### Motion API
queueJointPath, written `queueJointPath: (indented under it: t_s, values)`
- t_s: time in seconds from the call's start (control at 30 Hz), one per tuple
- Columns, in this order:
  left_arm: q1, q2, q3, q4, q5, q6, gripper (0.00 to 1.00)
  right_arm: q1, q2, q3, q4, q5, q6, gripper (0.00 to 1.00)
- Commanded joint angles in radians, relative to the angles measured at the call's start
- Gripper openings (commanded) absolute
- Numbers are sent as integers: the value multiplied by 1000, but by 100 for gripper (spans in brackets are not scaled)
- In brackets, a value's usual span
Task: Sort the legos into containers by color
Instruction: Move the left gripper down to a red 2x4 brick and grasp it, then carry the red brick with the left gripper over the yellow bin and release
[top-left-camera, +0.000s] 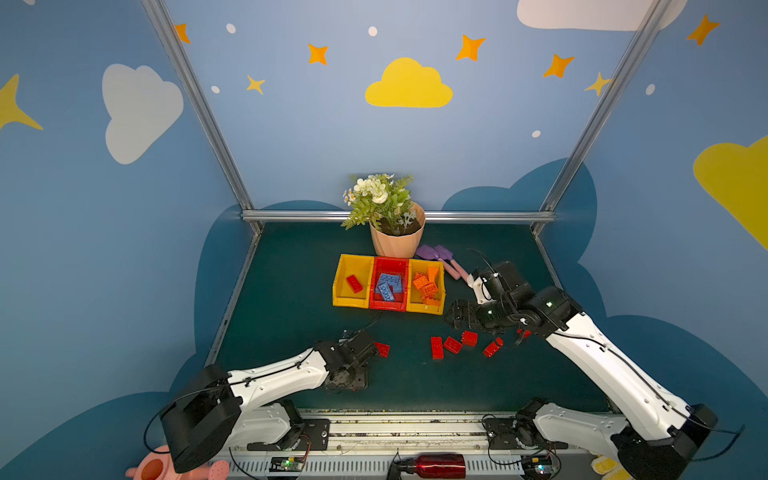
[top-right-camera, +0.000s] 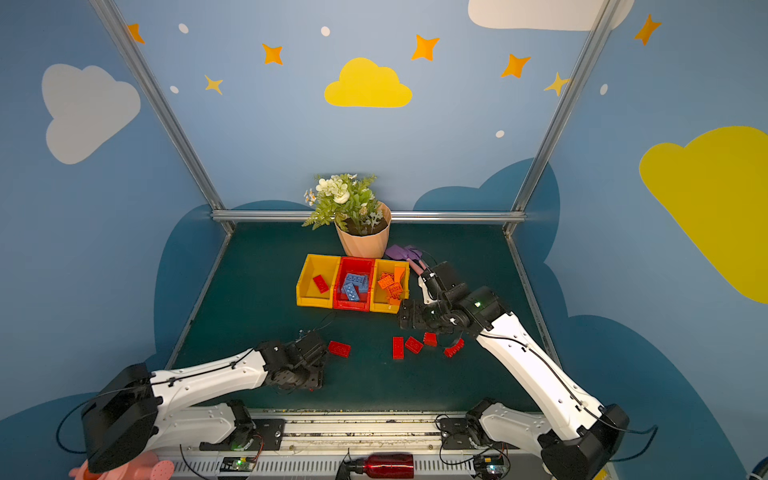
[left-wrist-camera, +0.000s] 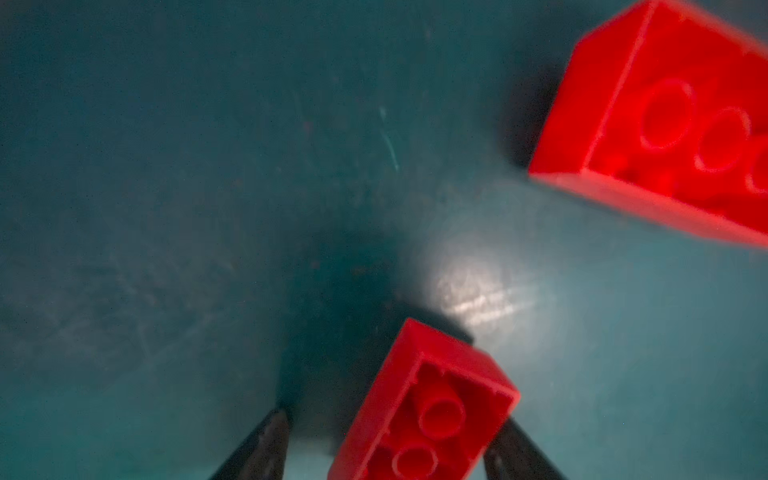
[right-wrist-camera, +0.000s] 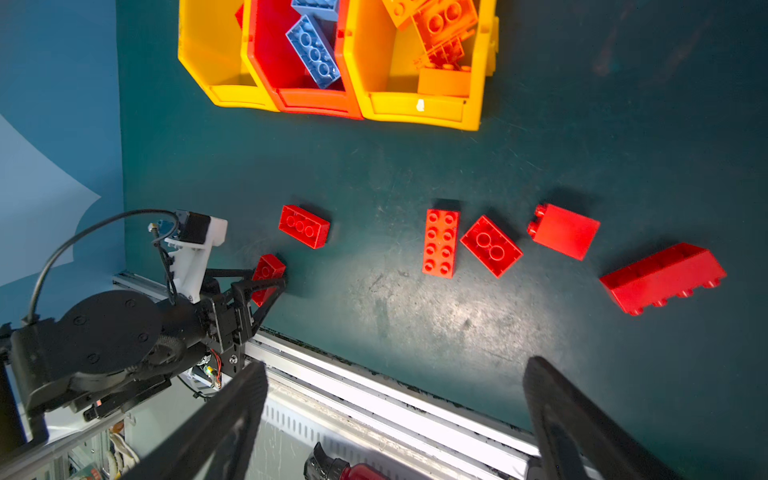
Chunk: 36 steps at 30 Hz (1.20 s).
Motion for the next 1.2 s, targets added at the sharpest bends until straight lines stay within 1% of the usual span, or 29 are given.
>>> queueJointPath:
  t_s: [0.0, 0.03, 0.07, 0.1, 0.13, 0.23, 0.4, 0.5, 0.57, 0.67, 0.83, 1.0, 1.07, 1.1, 1.17]
  values:
    - [-2, 65, 24, -29, -18, 6, 48, 4, -29, -15, -31, 33, 28, 94]
    - [0, 82, 41, -57, -41, 4, 38, 4, -34, -15, -35, 40, 30, 94]
    - [4, 98, 58, -87, -60, 7, 30, 4, -38, -14, -38, 46, 33, 94]
    - [10, 107, 77, -108, -71, 18, 26, 4, -41, -14, -41, 51, 37, 94]
    - [23, 114, 98, -131, -80, 32, 24, 4, -44, -11, -43, 55, 38, 94]
    - [80, 119, 167, -176, -87, 90, 23, 3, -48, -3, -47, 64, 39, 94]
    - [219, 128, 326, -216, -96, 195, 24, 2, -37, 17, -45, 61, 39, 94]
    - [307, 179, 451, -205, -96, 252, 24, 2, -30, 25, -33, 52, 42, 94]
    - [364, 241, 551, -193, -89, 281, 24, 4, -23, 29, -19, 39, 46, 94]
    - [426, 348, 700, -187, -72, 308, 24, 4, -2, 36, 10, 8, 42, 94]
    - [491, 533, 909, -194, -48, 363, 25, 11, 60, 72, 62, -51, 11, 94]
    - [551, 699, 1095, -231, -41, 399, 26, 15, 134, 149, 18, -17, -41, 94]
    - [569, 756, 1172, -242, -34, 406, 29, 12, 154, 171, 6, 2, -56, 94]
    - [576, 781, 1206, -249, -27, 408, 33, 9, 163, 181, 2, 3, -63, 94]
    - [586, 831, 1282, -272, -12, 410, 47, 2, 187, 202, -9, 4, -77, 94]
